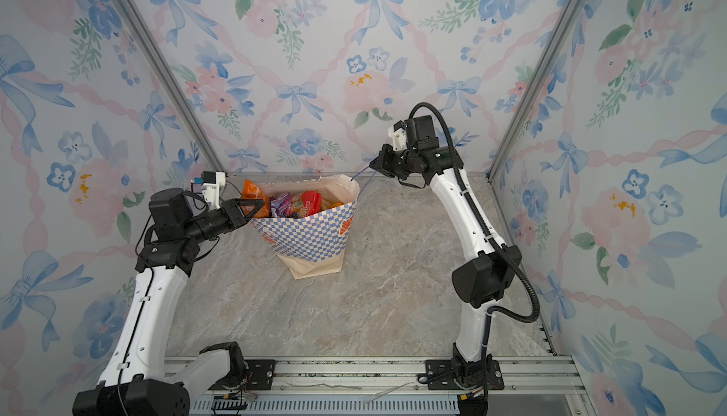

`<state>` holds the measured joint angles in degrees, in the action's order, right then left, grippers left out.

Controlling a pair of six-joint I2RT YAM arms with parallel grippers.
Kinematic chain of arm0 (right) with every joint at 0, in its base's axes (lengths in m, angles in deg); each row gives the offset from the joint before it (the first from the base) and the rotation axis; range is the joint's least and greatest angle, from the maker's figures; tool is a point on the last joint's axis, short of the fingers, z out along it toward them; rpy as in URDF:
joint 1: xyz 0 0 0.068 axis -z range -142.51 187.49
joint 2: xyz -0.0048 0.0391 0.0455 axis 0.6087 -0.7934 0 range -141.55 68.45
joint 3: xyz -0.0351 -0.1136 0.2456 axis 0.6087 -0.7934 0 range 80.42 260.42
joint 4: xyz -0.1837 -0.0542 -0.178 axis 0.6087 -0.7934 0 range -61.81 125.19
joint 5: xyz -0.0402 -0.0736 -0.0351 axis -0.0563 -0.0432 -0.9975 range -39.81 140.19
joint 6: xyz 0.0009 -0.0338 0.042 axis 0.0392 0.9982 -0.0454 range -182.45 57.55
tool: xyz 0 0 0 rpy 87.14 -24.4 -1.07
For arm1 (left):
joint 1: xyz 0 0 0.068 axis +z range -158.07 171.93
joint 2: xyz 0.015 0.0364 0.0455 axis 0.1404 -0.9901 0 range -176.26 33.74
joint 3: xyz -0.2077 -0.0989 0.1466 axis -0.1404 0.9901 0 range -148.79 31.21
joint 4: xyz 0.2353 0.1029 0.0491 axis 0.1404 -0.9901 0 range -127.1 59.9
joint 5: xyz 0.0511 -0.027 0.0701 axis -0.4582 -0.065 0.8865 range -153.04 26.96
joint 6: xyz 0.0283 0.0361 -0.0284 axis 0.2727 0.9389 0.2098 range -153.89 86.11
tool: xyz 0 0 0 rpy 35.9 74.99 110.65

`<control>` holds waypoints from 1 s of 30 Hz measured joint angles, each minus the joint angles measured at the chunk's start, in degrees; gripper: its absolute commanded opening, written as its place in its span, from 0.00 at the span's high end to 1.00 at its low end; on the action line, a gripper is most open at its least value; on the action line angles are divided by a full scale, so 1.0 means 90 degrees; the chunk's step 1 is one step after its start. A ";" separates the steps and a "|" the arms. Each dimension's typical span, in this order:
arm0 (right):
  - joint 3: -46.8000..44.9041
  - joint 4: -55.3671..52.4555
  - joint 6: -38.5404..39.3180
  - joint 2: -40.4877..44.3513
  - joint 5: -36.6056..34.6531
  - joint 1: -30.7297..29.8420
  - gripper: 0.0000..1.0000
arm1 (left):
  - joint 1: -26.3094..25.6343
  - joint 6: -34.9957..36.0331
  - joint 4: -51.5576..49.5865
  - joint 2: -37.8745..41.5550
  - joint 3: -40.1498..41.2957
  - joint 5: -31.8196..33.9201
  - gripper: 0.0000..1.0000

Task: Place the snacks into the paper bag
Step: Shake the paper bag at the center of the table.

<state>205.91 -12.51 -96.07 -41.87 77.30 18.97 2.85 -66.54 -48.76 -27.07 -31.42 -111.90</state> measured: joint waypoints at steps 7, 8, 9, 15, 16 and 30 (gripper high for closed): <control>-0.0134 -0.0126 0.0131 0.0138 -0.0066 0.0141 1.00 | 0.0500 0.0146 -0.0136 -0.0282 -0.0993 -0.0005 0.50; -0.0134 -0.0119 0.0143 0.0146 -0.0063 0.0138 1.00 | 0.0566 0.0146 -0.0131 -0.0325 -0.1035 -0.0010 0.47; -0.0134 -0.0114 0.0148 0.0148 -0.0063 0.0138 1.00 | 0.0648 0.0138 -0.0138 -0.0364 -0.1056 -0.0010 0.44; -0.0134 -0.0104 0.0170 0.0148 -0.0015 0.0131 0.96 | 0.1239 0.0155 -0.0274 -0.0415 -0.1066 -0.0005 0.29; -0.0131 -0.0107 0.0168 0.0148 -0.0012 0.0131 0.96 | 0.1338 0.0168 -0.0279 -0.0406 -0.1066 -0.0005 0.28; -0.0066 -0.0112 0.0168 0.0136 0.0029 0.0090 0.94 | 0.1494 0.0512 -0.0573 -0.0665 -0.0899 0.0211 0.10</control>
<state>205.32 -13.51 -94.57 -40.65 77.56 19.78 16.29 -61.92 -53.92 -33.06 -39.51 -110.00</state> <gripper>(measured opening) 0.062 0.895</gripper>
